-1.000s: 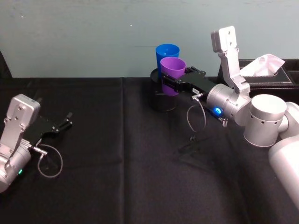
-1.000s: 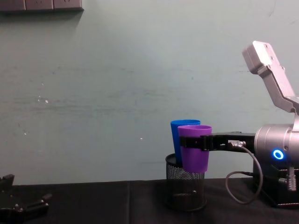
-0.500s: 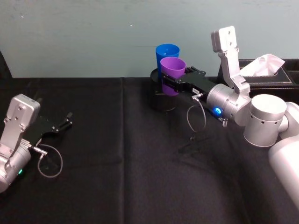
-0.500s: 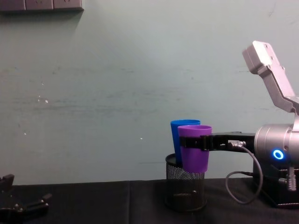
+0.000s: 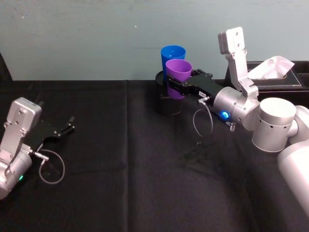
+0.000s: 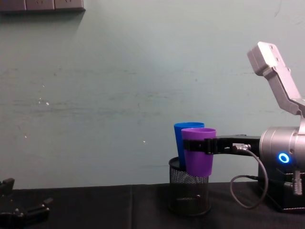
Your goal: Pick up one cup with a gripper and tap it against the other cup.
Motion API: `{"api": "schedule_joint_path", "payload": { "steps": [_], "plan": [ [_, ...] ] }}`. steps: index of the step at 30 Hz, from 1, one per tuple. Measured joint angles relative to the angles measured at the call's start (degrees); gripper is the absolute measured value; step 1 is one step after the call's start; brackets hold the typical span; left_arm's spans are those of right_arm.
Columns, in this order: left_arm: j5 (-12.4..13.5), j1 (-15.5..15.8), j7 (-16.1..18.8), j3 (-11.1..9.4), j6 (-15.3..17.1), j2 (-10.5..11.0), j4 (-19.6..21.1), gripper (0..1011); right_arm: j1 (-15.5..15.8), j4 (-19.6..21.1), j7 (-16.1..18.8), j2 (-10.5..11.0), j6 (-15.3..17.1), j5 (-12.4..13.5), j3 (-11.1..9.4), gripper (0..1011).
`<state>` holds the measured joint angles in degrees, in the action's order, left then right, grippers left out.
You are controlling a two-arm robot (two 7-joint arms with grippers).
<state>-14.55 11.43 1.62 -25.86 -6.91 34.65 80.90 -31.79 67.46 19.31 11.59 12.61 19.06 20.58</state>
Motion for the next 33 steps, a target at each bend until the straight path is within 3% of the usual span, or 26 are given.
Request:
{"api": "schedule_joint_path", "payload": {
  "steps": [33],
  "plan": [
    [0.0, 0.0, 0.0, 0.0, 0.0, 0.0, 0.0, 1000, 0.0, 0.0, 0.0, 0.0, 0.0, 0.0, 0.0, 724]
  ]
}}
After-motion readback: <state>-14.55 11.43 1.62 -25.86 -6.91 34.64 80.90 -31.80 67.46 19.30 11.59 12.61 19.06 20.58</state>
